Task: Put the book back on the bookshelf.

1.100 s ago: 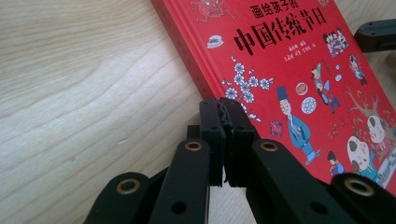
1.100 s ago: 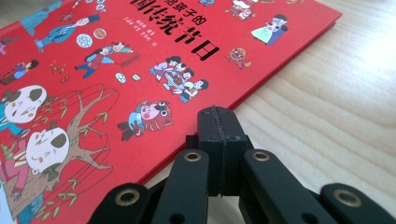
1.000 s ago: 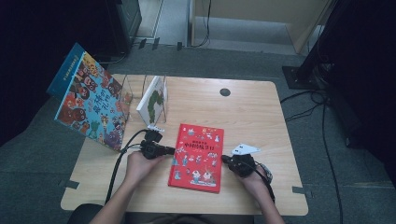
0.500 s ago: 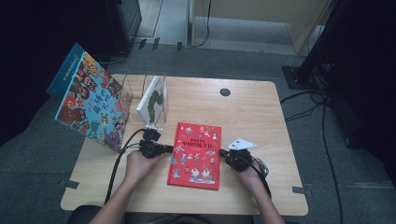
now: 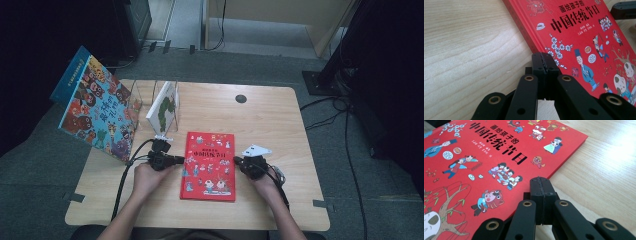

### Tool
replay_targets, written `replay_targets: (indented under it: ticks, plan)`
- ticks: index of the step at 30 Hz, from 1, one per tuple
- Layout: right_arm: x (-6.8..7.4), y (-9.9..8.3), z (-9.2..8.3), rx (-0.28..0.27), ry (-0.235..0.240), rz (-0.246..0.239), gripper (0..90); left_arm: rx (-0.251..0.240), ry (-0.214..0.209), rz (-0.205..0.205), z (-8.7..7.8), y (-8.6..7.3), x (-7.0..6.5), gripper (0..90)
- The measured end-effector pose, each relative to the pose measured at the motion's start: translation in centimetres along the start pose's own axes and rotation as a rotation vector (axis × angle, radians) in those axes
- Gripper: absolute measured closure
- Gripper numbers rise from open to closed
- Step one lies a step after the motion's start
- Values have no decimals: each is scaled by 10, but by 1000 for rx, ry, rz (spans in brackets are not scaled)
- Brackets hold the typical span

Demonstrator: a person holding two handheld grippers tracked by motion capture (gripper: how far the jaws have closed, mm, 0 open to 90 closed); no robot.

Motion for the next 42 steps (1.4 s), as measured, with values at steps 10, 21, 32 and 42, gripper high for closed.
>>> replay_targets:
  ticks: [10,21,32,42]
  plan:
    - [-2,4,5,-5,-10,-1,866,-18,45,27,-9,-2,3,799]
    - [1,13,-6,-9,20,49,666,-30,17,44,-11,-3,-4,589]
    - [14,11,-2,75,59,10,597,-36,17,65,-12,-5,-6,497]
    - [3,17,5,121,43,133,544,-25,4,90,-10,-8,-13,471]
Point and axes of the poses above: each handheld gripper's, and its own axes: z roughly forward along the jaws, y roughly out of its top, x roughly to its left, the point moved 10 cm from there along z, roughly forward along the jaws
